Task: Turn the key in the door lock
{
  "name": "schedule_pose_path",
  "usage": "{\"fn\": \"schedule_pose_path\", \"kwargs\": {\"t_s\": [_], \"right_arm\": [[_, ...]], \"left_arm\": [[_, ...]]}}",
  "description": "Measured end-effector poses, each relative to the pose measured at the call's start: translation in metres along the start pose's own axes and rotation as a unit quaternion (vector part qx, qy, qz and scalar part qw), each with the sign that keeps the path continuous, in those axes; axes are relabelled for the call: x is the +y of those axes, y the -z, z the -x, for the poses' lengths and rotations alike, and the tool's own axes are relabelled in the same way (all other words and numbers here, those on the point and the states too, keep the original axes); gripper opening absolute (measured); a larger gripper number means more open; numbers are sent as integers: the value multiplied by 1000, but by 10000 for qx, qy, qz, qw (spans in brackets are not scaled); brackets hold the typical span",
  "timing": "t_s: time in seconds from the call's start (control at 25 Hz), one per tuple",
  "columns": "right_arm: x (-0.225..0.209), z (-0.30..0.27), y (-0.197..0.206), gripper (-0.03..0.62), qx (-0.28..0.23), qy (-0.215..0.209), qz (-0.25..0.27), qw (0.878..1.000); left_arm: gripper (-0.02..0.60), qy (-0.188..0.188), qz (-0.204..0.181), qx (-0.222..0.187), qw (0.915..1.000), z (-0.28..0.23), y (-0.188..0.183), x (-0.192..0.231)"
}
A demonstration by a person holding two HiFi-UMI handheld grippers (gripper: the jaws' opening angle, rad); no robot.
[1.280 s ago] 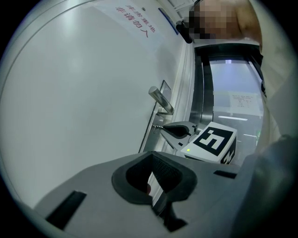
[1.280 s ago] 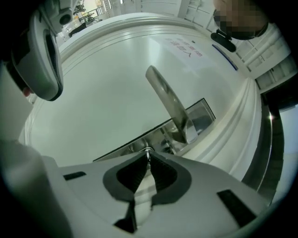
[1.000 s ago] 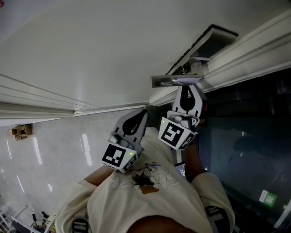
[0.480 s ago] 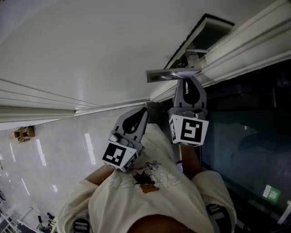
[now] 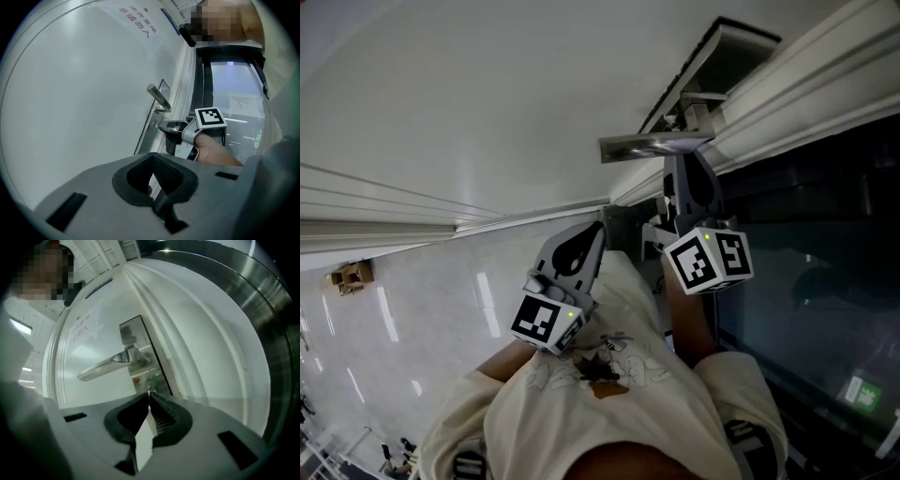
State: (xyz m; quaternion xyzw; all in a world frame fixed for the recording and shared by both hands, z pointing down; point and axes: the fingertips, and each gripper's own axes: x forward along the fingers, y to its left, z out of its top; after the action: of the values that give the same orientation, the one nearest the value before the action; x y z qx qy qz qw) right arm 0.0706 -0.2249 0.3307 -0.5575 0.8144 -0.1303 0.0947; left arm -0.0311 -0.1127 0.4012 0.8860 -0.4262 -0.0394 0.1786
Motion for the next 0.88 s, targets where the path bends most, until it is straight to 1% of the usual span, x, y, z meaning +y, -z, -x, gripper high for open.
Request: {"fn": "schedule_pose_path", "kwargs": {"t_s": [0.16,0.32,0.56,0.68,0.88], "right_arm": [[-2,0,0,21,-44,-169,-816,9965],[-4,0,1,24,-147,-316,-1406,9895],[-2,-2,-1,28,-270,-683,-2421,9675],[-3,-1,-1,28,-326,-705,-2714,9593],[-5,-1,0,29,-363,-750,-3000,9503]], "left_arm": [[5,-11,22,4,10000,2,0,2],[5,36,6,49,10000,0,3,2],[5,49,5,51,10000,3,3,3],[5,44,16,53,10000,4,3,4],[5,43,36,57,10000,5,4,5]]}}
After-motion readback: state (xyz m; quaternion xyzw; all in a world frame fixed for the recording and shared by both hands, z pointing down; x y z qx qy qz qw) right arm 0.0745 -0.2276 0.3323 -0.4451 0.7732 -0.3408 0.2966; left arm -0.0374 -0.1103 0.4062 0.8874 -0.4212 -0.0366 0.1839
